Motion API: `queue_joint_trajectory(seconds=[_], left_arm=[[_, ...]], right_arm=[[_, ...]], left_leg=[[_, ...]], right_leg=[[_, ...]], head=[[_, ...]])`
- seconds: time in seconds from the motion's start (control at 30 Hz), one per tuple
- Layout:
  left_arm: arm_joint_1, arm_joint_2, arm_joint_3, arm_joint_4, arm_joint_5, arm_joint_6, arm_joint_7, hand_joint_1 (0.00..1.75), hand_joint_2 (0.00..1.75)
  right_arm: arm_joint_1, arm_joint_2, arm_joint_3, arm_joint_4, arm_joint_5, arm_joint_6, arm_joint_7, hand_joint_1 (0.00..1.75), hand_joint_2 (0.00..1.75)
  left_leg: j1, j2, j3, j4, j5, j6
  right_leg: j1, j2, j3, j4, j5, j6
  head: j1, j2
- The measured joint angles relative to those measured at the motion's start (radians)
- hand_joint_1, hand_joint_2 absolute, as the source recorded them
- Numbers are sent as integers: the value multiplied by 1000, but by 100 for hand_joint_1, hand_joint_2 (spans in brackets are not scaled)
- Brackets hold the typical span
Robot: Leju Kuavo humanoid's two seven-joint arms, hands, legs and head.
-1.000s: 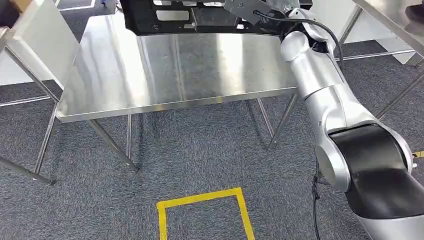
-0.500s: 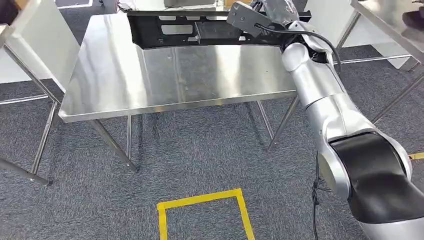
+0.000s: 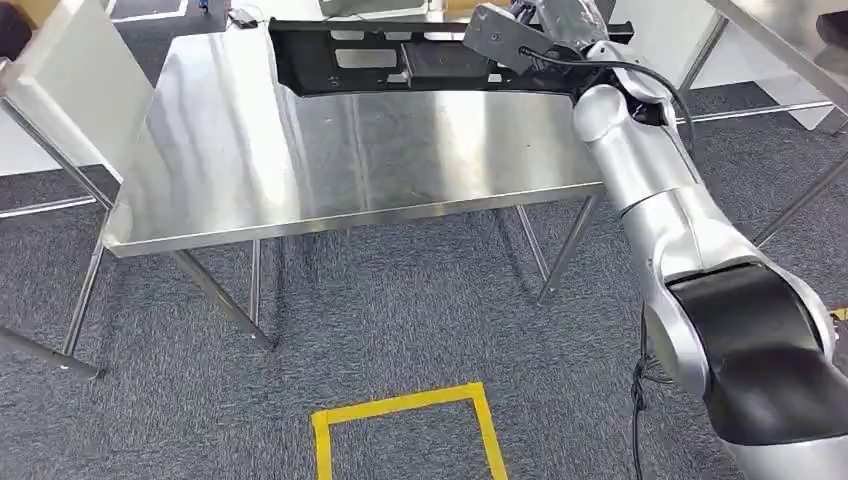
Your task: Take the parts from the cabinet and place them on the table.
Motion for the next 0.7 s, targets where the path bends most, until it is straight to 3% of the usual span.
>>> queue_joint_trajectory(seconds=[0.07, 0.1, 0.27, 0.3, 0.33, 0.37, 0.4, 0.47, 0.53, 0.57, 0.63, 0.67, 0.7], left_arm=[[0, 3, 0, 0, 0, 0, 0, 0, 175], [0, 3, 0, 0, 0, 0, 0, 0, 175], [0, 2, 0, 0, 0, 0, 0, 0, 175], [2, 2, 0, 1, 0, 0, 1, 0, 175], [2, 3, 0, 1, 0, 0, 1, 0, 175], [1, 5, 0, 2, 0, 0, 1, 0, 175], [0, 5, 0, 2, 0, 0, 2, 0, 175], [1, 5, 0, 2, 0, 0, 2, 0, 175], [2, 3, 0, 2, 0, 0, 2, 0, 175], [1, 3, 0, 2, 0, 0, 2, 0, 175], [1, 3, 0, 2, 0, 0, 2, 0, 175], [1, 2, 0, 2, 0, 0, 2, 0, 175], [3, 0, 0, 2, 0, 0, 2, 0, 175]], right_arm=[[0, 5, 3, 0, 0, -1, -1, 175, 175], [1, 6, 3, 1, 0, -1, -1, 175, 175], [1, 6, 3, 1, 0, -1, -1, 175, 175], [4, 9, 5, 2, 1, -1, -1, 175, 175], [4, 11, 7, 2, 2, -1, -1, 175, 175], [-2, 13, 9, 2, 1, -3, -1, 175, 175], [-2, 13, 9, 2, 1, -6, -1, 175, 175], [2, 12, 9, 2, 2, -6, -1, 175, 175], [2, 7, 8, 2, 2, -6, -1, 175, 175], [0, 8, 9, 2, 2, -6, -1, 175, 175], [4, 3, 9, 2, 0, -6, -2, 175, 175], [8, 1, 9, 3, 0, -6, -2, 175, 175], [13, -2, 9, 3, 0, -6, -1, 175, 175]], left_leg=[[6, 12, -88, 158, -60, -12], [7, 13, -115, 199, -72, -14], [7, 13, -124, 211, -75, -14], [10, 16, -173, 252, -52, -14], [9, 17, -96, 45, 102, 4], [-9, 23, -42, -39, 108, 23], [-10, 26, -33, -51, 92, 30], [-12, 22, -22, -65, 85, 42], [-5, 14, 6, -84, 86, 46], [-5, 14, 11, -86, 82, 53], [-5, 9, 22, -86, 69, 60], [-5, 5, 30, -86, 62, 59], [-5, 1, 39, -86, 55, 58]], right_leg=[[3, 0, 11, 0, -9, -12], [4, 0, 13, 0, -14, -12], [4, 0, 14, 0, -14, -12], [7, 0, 27, 0, -26, -11], [9, -2, 65, 0, -52, -7], [18, -5, 81, -10, -67, 4], [15, -6, 80, -14, -67, 8], [21, -8, 92, -6, -56, 28], [18, -8, 65, 39, -66, 31], [18, -8, 22, 107, -75, 27], [17, -8, -80, 256, -124, 26], [17, -7, -117, 298, -144, 26], [17, -8, -136, 300, -144, 28]], head=[[0, 0], [0, 0], [0, 0], [0, 0], [0, 0], [1, 0], [0, 0], [1, 0], [3, 0], [2, 0], [3, 0], [3, 0], [3, 0]])
